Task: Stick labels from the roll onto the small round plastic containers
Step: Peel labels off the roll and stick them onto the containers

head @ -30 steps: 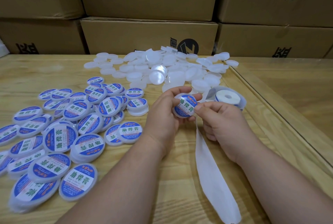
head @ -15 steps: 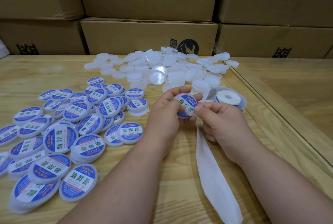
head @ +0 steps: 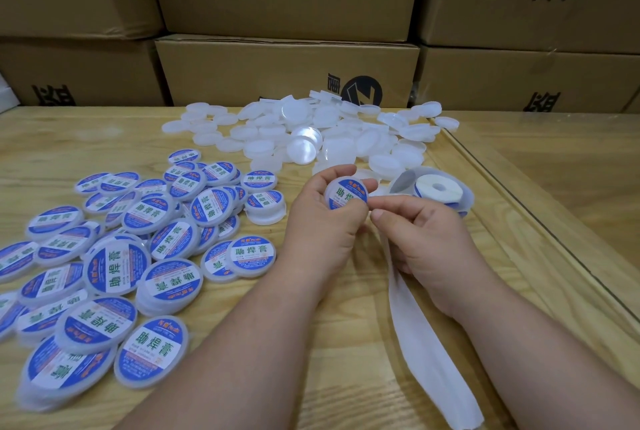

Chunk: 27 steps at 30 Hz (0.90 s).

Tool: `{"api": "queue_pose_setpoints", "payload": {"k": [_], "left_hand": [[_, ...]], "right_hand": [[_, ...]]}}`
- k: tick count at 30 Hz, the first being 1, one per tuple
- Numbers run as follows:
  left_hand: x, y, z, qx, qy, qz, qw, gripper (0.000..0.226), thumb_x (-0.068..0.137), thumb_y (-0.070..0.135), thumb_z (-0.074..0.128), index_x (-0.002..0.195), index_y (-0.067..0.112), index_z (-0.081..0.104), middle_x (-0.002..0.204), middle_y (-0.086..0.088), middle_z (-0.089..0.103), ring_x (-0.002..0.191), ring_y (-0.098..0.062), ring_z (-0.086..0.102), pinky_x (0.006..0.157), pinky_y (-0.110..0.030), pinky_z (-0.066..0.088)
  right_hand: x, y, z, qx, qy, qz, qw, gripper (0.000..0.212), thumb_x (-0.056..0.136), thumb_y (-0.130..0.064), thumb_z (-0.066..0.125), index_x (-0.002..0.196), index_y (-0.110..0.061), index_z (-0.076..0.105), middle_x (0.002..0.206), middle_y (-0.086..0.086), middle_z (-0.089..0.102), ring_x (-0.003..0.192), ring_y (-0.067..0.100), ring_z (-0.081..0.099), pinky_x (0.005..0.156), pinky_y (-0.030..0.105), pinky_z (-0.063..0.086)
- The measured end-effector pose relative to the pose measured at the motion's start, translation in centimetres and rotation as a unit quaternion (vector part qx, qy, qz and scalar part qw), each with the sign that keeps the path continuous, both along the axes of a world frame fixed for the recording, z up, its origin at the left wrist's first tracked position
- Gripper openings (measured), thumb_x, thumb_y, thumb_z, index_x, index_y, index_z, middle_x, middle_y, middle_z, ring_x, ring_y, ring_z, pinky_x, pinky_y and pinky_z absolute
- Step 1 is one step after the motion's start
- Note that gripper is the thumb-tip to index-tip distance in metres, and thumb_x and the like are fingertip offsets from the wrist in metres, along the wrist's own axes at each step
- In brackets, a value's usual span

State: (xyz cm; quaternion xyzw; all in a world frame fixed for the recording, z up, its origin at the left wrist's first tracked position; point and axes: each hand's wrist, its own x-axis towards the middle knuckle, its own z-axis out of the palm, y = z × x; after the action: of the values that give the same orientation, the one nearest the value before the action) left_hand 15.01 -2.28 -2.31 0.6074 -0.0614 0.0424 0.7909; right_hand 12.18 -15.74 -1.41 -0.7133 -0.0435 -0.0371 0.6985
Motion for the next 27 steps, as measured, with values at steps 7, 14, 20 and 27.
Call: {"api": "queue_pose_setpoints", "payload": {"k": [7, 14, 20, 27], "left_hand": [[-0.04, -0.09, 0.37, -0.013, 0.02, 0.032, 0.999, 0.02, 0.088, 0.013, 0.073, 0.103, 0.027, 0.071, 0.092, 0.006, 0.078, 0.075, -0.007, 0.072, 0.057, -0.019, 0.052], [-0.06, 0.06, 0.59, -0.038, 0.02, 0.071, 0.997, 0.007, 0.088, 0.029, 0.077, 0.095, 0.031, 0.076, 0.087, 0.005, 0.078, 0.073, -0.01, 0.072, 0.053, -0.021, 0.053], [-0.26, 0.08, 0.91, -0.025, 0.028, 0.076, 0.996, 0.024, 0.103, 0.048, 0.047, 0.107, 0.03, 0.063, 0.083, -0.005, 0.079, 0.046, -0.015, 0.062, 0.04, -0.023, 0.045], [0.35, 0.37, 0.6, -0.088, 0.066, 0.083, 0.99, 0.034, 0.081, 0.019, 0.085, 0.108, 0.023, 0.064, 0.076, 0.008, 0.072, 0.062, -0.011, 0.065, 0.056, -0.023, 0.05]], "right_hand": [[0.15, 0.0, -0.28, -0.037, -0.004, -0.016, 0.999, 0.02, 0.097, -0.007, 0.062, 0.112, -0.012, 0.075, 0.05, -0.021, 0.059, 0.048, -0.007, 0.056, 0.049, 0.005, 0.039], [0.2, -0.17, -0.24, -0.034, -0.002, -0.023, 0.999, 0.02, 0.097, -0.013, 0.063, 0.107, -0.02, 0.079, 0.05, -0.02, 0.052, 0.047, -0.004, 0.052, 0.049, 0.006, 0.038], [0.44, -0.13, -0.34, 0.01, 0.004, -0.069, 0.998, 0.01, 0.095, -0.015, 0.066, 0.089, -0.019, 0.074, 0.047, -0.017, 0.048, 0.042, 0.0, 0.041, 0.048, 0.014, 0.033], [0.48, 0.0, -0.37, 0.037, -0.017, -0.07, 0.997, 0.024, 0.094, -0.018, 0.071, 0.073, -0.031, 0.074, 0.051, -0.01, 0.045, 0.045, 0.006, 0.035, 0.047, 0.02, 0.032]]}}
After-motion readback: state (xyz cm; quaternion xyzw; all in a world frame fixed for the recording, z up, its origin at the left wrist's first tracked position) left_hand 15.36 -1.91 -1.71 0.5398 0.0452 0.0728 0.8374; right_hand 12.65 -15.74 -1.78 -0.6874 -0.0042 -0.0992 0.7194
